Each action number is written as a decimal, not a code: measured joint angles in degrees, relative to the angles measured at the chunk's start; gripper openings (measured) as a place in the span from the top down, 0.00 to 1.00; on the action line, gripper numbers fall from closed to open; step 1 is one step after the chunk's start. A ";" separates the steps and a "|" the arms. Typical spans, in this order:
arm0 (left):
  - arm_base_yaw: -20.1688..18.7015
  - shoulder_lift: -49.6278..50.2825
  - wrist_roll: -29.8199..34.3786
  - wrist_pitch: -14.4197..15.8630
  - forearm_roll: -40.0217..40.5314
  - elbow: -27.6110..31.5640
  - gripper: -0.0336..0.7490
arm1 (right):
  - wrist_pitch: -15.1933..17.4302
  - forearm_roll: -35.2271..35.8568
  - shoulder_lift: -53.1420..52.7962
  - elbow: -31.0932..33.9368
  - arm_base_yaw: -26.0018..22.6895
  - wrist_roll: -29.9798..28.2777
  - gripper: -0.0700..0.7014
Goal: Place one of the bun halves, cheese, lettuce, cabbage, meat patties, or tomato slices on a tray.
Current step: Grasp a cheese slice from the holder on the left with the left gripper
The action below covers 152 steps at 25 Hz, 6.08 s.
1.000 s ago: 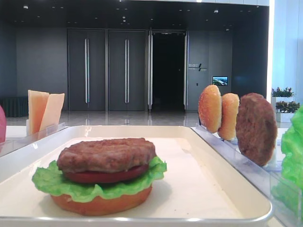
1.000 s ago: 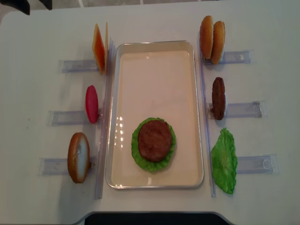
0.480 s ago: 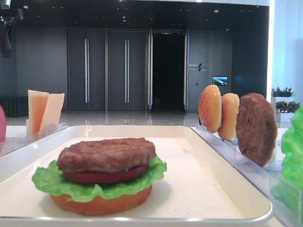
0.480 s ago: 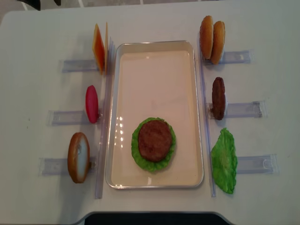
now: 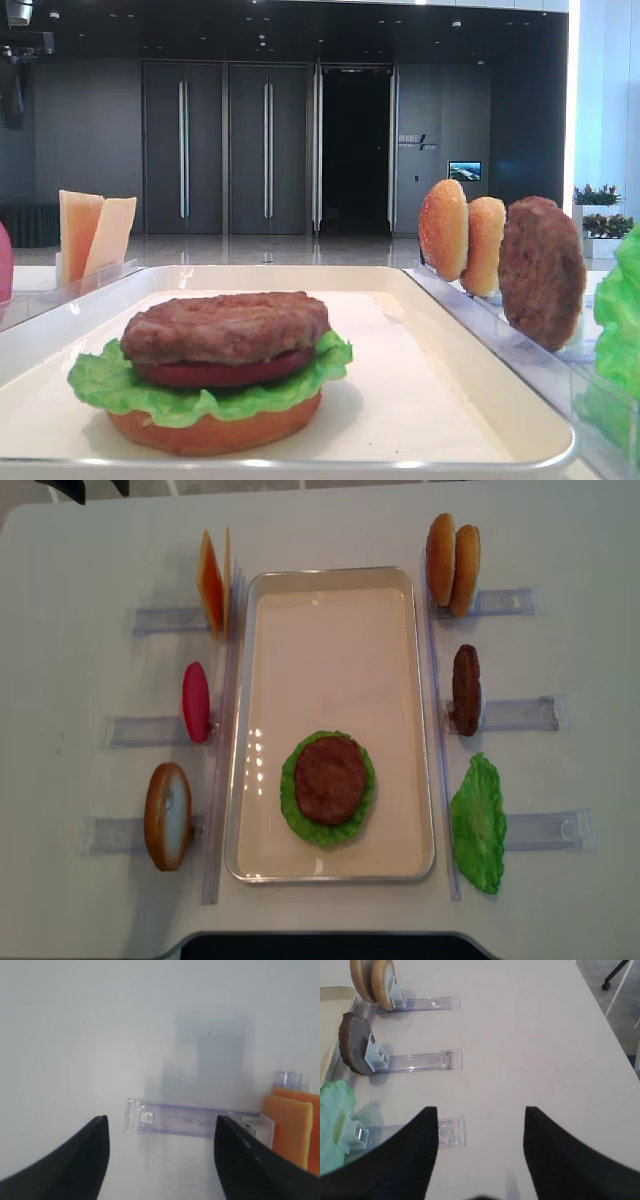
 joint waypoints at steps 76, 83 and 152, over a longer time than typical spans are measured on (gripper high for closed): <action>-19.41 10.27 -19.18 -0.26 0.87 -0.17 0.47 | 0.00 0.00 0.00 0.00 0.00 0.00 0.39; -19.41 10.27 -18.07 -0.30 0.83 -0.17 0.47 | 0.00 0.00 0.00 0.00 0.00 0.00 0.39; -18.81 7.29 -11.53 -0.10 0.90 1.49 0.94 | -0.02 0.00 0.00 0.00 0.00 0.00 0.39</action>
